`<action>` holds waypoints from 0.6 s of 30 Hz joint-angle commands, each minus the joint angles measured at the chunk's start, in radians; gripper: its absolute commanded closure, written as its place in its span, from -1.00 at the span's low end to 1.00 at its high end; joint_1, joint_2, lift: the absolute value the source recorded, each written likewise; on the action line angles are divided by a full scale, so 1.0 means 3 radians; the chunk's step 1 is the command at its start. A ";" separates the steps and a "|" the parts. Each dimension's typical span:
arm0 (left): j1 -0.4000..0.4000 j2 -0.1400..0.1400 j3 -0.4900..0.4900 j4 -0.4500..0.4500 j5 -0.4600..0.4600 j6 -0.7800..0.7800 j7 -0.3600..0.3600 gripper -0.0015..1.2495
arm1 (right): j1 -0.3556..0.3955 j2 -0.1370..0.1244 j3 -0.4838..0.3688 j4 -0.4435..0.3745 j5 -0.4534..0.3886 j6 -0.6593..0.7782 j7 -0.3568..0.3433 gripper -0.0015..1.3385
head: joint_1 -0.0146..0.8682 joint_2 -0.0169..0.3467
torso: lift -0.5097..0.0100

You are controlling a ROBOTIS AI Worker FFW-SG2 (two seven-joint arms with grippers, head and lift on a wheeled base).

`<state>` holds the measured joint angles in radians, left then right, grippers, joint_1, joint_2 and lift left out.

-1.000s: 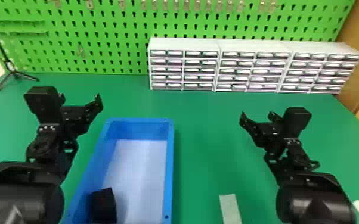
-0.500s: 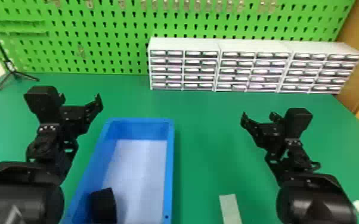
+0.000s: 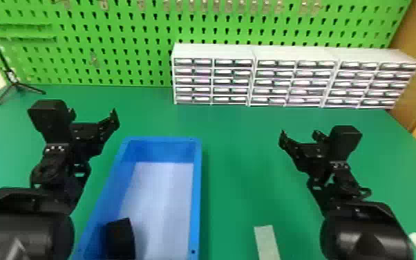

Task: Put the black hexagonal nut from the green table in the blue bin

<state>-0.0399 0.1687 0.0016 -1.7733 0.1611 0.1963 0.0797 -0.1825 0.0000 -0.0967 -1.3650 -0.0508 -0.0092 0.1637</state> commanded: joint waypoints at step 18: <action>0.0000 0.0000 0.0005 0.0000 0.0000 0.0000 0.0000 -0.57 | 0.0000 0.0003 0.0010 -0.0001 0.0001 -0.0005 -0.0014 -0.56 | 0.58 -0.76 | 0.59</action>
<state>-0.0384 0.1687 0.0026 -1.7733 0.1613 0.1963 0.0797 -0.1813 0.0000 -0.0942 -1.3649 -0.0506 -0.0107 0.1608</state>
